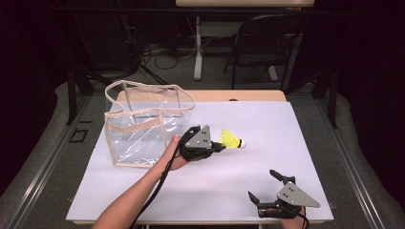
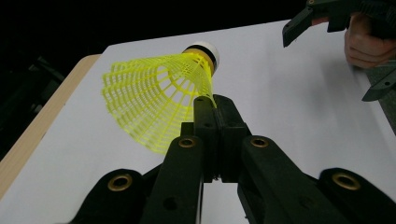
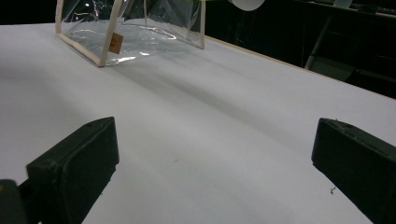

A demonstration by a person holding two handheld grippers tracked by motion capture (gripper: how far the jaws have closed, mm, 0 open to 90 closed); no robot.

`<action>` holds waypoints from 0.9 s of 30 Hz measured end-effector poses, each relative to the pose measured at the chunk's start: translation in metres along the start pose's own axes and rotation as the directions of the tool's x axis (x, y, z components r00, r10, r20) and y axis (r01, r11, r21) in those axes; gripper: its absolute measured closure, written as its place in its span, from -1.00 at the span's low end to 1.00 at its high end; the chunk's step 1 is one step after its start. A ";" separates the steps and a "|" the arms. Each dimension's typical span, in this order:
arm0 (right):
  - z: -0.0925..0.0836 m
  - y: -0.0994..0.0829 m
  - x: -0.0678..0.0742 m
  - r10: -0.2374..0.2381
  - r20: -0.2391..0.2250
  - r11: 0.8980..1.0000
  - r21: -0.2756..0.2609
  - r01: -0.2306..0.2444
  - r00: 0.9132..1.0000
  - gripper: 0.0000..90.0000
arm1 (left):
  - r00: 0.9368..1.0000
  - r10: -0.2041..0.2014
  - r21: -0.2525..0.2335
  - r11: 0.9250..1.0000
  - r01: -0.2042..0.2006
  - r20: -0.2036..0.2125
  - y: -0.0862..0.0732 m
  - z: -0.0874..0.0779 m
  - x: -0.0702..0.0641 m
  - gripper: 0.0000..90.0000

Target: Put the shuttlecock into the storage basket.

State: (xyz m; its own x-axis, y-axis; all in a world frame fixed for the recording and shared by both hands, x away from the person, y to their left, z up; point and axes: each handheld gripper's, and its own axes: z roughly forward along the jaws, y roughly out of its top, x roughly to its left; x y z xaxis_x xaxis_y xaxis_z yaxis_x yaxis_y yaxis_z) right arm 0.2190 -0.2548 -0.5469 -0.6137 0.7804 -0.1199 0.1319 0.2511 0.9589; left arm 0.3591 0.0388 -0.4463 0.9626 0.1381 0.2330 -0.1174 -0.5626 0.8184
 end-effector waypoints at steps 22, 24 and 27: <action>0.000 0.001 0.001 0.000 -0.002 1.000 0.003 0.000 1.000 -1.00 | 0.999 -0.007 -0.015 1.000 0.006 -0.048 0.005 -0.012 0.012 0.99; 0.000 0.001 0.001 0.001 -0.001 1.000 -0.001 -0.001 1.000 -1.00 | 0.999 -0.007 -0.015 1.000 0.006 -0.051 0.005 -0.013 0.013 0.99; 0.000 0.000 0.000 0.001 0.000 1.000 -0.001 -0.001 1.000 -1.00 | 0.998 -0.011 -0.016 1.000 0.010 -0.057 0.006 -0.015 0.015 0.99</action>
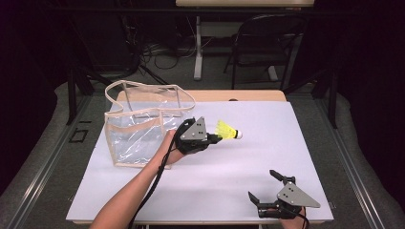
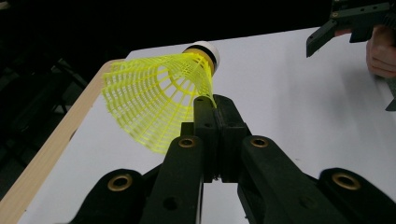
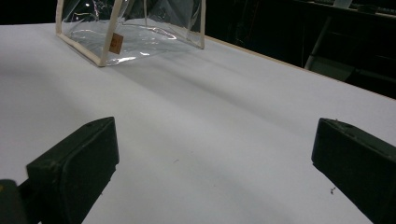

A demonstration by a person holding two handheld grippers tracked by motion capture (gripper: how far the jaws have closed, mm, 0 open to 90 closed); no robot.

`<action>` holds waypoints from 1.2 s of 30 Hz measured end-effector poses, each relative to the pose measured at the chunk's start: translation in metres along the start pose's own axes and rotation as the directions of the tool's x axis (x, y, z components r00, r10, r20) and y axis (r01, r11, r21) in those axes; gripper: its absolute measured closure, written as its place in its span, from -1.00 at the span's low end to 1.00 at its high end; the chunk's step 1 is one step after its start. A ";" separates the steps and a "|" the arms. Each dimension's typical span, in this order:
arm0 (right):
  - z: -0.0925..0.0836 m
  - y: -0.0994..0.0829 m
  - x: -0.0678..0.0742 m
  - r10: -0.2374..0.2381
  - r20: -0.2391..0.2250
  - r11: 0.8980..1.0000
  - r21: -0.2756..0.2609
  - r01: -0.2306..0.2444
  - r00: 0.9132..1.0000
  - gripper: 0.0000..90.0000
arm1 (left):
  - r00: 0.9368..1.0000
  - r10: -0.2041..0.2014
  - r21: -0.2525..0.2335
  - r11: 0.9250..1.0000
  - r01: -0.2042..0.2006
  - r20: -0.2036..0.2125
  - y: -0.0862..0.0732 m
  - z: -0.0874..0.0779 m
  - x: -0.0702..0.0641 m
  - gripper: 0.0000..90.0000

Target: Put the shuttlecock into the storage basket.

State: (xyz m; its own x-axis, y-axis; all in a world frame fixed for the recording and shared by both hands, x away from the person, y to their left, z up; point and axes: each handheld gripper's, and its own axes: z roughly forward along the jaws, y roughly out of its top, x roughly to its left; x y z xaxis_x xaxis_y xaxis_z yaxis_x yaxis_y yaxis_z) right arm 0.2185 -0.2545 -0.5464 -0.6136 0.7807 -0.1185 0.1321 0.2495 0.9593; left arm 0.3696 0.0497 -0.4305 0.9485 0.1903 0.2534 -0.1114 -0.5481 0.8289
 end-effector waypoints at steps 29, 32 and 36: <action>0.001 0.000 0.000 -0.003 0.002 1.000 0.007 0.003 1.000 -1.00 | 0.997 -0.011 -0.021 1.000 0.010 -0.072 0.007 -0.019 0.019 0.99; 0.000 0.000 0.000 -0.003 0.004 1.000 0.008 0.003 1.000 -1.00 | 0.997 -0.010 -0.023 1.000 0.008 -0.077 0.008 -0.020 0.020 0.99; -0.001 0.000 -0.001 -0.003 0.007 1.000 0.002 0.003 1.000 -1.00 | 0.996 -0.009 -0.030 1.000 0.007 -0.086 0.011 -0.023 0.023 0.99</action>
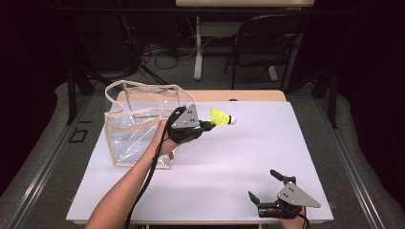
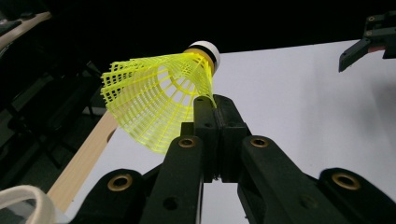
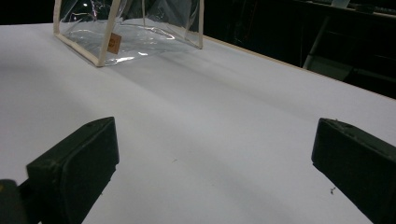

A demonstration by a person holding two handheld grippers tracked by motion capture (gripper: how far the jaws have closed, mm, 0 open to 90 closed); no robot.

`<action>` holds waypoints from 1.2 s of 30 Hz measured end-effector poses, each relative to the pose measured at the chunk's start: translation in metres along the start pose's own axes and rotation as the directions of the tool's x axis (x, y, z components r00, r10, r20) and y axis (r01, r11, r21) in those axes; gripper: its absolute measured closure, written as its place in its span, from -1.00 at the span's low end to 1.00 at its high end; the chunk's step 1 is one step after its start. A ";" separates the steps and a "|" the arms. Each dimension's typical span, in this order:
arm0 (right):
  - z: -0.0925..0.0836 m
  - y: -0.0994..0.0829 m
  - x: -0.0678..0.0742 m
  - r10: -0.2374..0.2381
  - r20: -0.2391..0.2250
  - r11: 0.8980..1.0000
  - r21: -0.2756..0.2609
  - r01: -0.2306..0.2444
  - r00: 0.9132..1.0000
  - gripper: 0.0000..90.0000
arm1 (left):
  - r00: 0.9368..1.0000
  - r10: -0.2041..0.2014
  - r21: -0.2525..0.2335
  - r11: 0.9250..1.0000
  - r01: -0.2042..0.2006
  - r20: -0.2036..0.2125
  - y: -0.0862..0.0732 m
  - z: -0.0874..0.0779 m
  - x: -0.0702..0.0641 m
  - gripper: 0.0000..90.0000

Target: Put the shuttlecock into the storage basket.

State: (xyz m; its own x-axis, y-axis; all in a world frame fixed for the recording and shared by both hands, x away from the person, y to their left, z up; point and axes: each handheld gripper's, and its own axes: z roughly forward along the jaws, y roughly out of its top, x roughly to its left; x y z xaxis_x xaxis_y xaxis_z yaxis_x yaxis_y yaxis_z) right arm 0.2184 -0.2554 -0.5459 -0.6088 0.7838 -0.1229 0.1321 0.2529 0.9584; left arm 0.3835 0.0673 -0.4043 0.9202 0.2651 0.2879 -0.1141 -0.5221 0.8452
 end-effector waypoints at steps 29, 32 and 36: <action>0.001 0.000 0.000 0.005 0.004 1.000 0.003 -0.005 1.000 -1.00 | 0.996 -0.010 -0.012 1.000 0.009 -0.091 0.007 -0.032 0.021 0.99; 0.001 0.000 0.000 0.005 0.004 1.000 0.002 -0.005 1.000 -1.00 | 0.995 -0.015 -0.013 1.000 0.013 -0.101 0.007 -0.035 0.023 0.99; 0.001 -0.001 -0.001 0.007 0.003 1.000 0.000 -0.007 1.000 -1.00 | 0.993 -0.021 -0.018 1.000 0.019 -0.114 0.008 -0.040 0.027 0.99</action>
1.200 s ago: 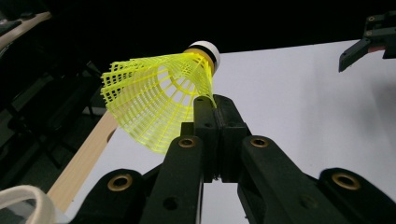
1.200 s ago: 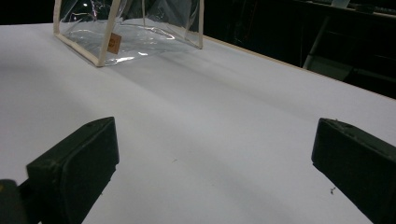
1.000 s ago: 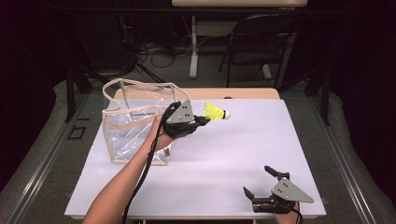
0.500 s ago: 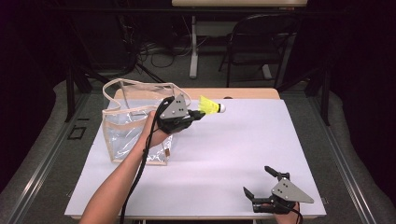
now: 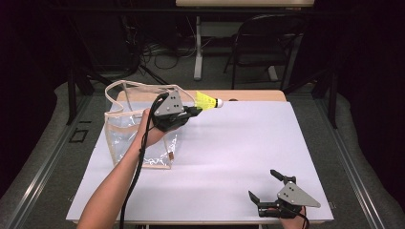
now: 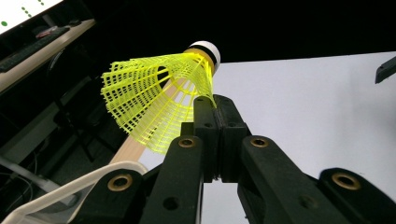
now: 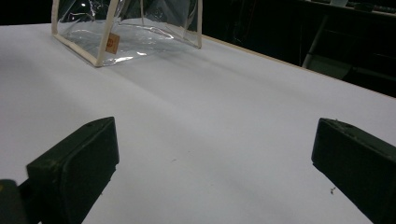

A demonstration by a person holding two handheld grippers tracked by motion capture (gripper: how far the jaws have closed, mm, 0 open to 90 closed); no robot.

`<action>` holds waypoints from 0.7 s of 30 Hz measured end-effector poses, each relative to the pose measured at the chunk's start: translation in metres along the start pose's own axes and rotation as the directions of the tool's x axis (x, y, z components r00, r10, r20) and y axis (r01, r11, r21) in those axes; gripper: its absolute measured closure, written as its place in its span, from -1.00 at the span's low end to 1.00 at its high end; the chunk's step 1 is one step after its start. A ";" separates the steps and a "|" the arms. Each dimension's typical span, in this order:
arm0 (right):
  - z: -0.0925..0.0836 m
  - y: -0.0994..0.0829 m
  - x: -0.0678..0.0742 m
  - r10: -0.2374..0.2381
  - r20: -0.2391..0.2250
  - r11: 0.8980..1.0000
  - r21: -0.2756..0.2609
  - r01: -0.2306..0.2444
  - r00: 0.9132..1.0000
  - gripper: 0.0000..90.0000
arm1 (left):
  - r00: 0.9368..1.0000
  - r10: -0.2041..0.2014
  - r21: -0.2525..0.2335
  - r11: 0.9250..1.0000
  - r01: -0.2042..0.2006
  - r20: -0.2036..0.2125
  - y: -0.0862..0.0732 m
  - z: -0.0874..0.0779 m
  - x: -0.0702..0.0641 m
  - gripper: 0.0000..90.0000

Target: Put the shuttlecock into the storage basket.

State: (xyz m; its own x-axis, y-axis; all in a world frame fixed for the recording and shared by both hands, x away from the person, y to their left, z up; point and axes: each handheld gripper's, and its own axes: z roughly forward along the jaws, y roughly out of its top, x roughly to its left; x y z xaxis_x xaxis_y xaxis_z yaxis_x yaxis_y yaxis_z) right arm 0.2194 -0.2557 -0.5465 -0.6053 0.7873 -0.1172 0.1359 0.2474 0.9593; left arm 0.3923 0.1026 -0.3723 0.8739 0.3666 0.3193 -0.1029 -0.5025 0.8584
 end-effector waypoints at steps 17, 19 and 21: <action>-0.001 0.001 0.002 -0.001 -0.007 1.000 -0.004 0.001 1.000 -1.00 | 0.997 -0.019 0.006 1.000 0.020 -0.072 -0.001 -0.017 0.017 0.99; -0.001 0.001 0.002 0.000 -0.007 1.000 -0.005 0.000 1.000 -1.00 | 0.997 -0.021 0.005 1.000 0.022 -0.080 -0.001 -0.020 0.018 0.99; 0.000 0.001 0.002 -0.002 -0.006 1.000 -0.004 0.002 1.000 -1.00 | 0.996 -0.023 0.006 1.000 0.023 -0.086 -0.001 -0.022 0.020 0.99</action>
State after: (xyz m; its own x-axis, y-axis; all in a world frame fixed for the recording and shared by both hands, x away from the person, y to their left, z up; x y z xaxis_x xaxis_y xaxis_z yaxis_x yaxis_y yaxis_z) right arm 0.2178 -0.2539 -0.5459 -0.6107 0.7831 -0.1176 0.1316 0.2468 0.9601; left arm 0.3995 0.1275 -0.3584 0.8319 0.4438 0.3331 -0.0797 -0.4986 0.8632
